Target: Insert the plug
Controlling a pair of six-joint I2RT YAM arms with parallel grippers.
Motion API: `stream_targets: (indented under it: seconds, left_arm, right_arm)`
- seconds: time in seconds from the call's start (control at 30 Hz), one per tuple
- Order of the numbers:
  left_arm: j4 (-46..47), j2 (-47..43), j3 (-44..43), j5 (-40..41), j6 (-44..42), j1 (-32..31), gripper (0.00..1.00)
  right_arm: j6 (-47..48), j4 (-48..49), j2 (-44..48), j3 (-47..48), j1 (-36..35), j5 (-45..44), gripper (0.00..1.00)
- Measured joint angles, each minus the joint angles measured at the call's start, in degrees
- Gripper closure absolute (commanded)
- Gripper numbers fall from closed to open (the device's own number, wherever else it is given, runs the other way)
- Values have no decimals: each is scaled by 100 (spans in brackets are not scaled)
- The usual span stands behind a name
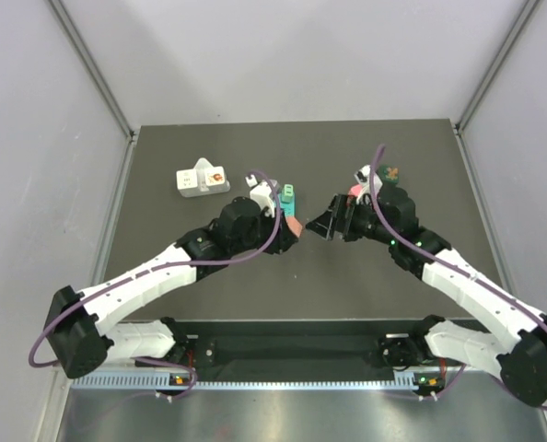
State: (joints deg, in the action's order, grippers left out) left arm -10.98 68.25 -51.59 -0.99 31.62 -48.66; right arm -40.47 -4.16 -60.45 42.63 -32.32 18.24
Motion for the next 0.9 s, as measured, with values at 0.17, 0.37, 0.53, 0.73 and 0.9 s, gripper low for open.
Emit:
stream_targets:
  seconds: [0.17,0.37,0.53,0.73,0.9]
  left_arm:
    - [-511,-28,-319,-372,186,15,100]
    - [-868,4,-817,-955,531,26,100]
    - [-953,96,-1158,-1373,857,33,100]
    - [-1010,153,-1290,-1626,1091,52,100]
    - [-990,168,-1290,-1729,1261,68,100]
  right_arm:
    - [1453,-168,304,92,24,9,1]
    - [2833,597,898,-544,17,356,0]
    - [3512,1250,1172,-979,-28,728,0]
    - [3952,1679,1165,-997,-260,859,0]
    - [4113,1827,1060,-968,-553,868,10]
